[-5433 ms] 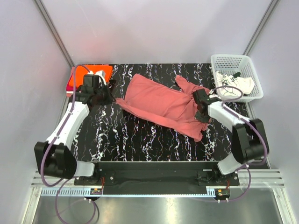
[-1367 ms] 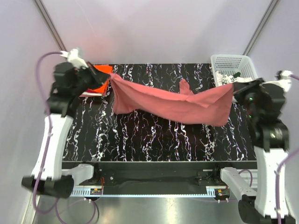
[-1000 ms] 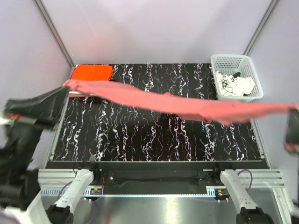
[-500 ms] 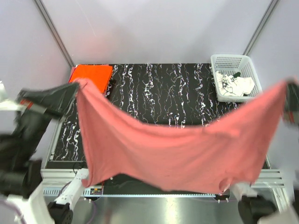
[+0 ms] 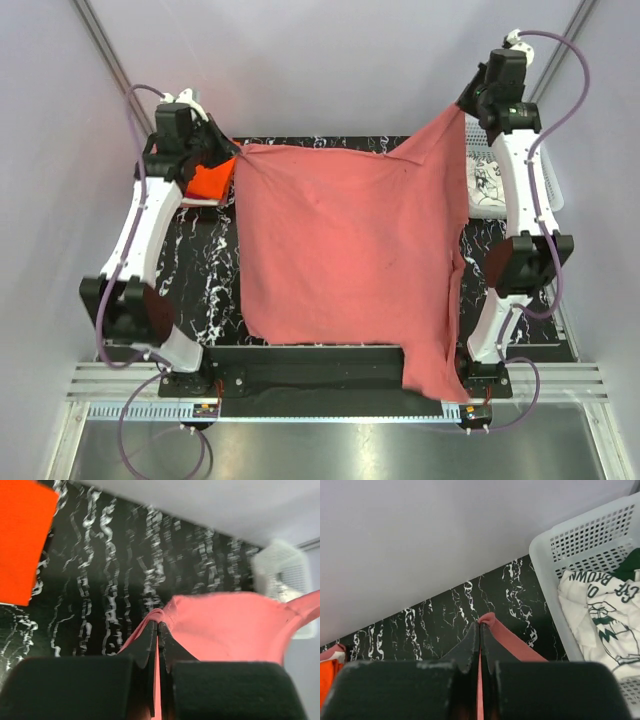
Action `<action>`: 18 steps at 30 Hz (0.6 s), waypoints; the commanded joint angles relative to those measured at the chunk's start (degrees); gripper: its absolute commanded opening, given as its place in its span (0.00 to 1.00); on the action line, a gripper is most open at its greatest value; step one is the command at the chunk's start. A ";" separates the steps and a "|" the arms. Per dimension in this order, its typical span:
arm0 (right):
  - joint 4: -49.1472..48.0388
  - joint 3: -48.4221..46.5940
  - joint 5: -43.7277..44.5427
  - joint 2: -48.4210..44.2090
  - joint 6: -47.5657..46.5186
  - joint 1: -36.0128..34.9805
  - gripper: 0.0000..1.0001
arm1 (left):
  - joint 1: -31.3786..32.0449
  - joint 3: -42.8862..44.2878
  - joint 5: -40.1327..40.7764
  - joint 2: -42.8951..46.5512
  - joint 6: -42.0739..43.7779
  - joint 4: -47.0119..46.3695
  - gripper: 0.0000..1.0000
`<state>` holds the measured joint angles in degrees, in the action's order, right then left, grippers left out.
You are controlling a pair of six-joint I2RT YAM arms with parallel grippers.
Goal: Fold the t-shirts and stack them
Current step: Flatten the tshirt out
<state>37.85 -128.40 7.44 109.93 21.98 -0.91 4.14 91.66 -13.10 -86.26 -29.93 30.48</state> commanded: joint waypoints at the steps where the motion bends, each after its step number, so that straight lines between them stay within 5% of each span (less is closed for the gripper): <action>1: -14.44 3.31 -1.28 -0.95 -0.89 0.03 0.00 | -1.24 0.36 1.41 -6.25 3.39 -7.44 0.00; 5: -28.78 10.11 -7.17 8.50 0.69 0.55 0.00 | -2.38 6.05 -1.66 -19.71 3.92 -10.44 0.00; 13: -25.46 -11.83 -14.47 29.36 1.05 3.19 0.00 | -4.05 20.92 -6.76 -40.20 4.88 -10.62 0.00; 18: -23.78 -10.48 -14.04 29.91 1.58 3.46 0.00 | -6.95 24.88 -8.69 -43.90 5.06 -12.63 0.00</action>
<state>16.93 -135.85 -5.13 144.31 23.14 2.35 -0.97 111.26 -18.74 -131.20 -26.30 23.46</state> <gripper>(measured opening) 0.010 0.012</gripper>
